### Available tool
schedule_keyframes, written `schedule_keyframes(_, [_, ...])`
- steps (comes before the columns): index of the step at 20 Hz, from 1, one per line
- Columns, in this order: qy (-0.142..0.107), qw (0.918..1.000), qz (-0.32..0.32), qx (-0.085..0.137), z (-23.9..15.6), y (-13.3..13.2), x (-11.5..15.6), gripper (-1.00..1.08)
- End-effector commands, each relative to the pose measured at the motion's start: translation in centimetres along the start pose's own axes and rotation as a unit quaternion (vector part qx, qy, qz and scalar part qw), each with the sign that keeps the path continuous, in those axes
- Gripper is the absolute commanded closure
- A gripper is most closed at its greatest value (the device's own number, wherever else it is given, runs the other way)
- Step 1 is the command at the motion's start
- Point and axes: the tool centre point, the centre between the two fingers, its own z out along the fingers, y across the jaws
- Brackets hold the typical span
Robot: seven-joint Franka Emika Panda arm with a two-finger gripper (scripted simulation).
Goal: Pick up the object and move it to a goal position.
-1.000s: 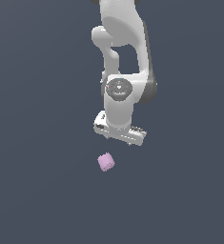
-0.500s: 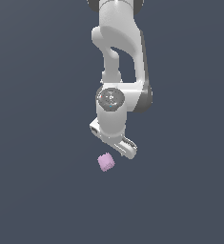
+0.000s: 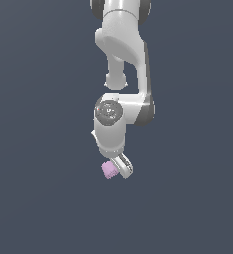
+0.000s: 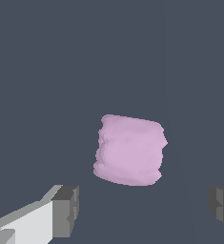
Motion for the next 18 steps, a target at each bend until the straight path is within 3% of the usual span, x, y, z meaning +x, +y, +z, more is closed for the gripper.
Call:
schedule_keyframes(1, [0.003, 0.9996, 0.027, 0.0, 0.2, -0.1, 0.6, -0.92])
schedule_keyframes(9, [0.008, 0.9972, 0.074, 0.001, 0.7, -0.3, 1.6, -0.92])
schedule_keyframes(18, [0.008, 0.9969, 0.078, 0.001, 1.4, -0.3, 1.7, -0.92])
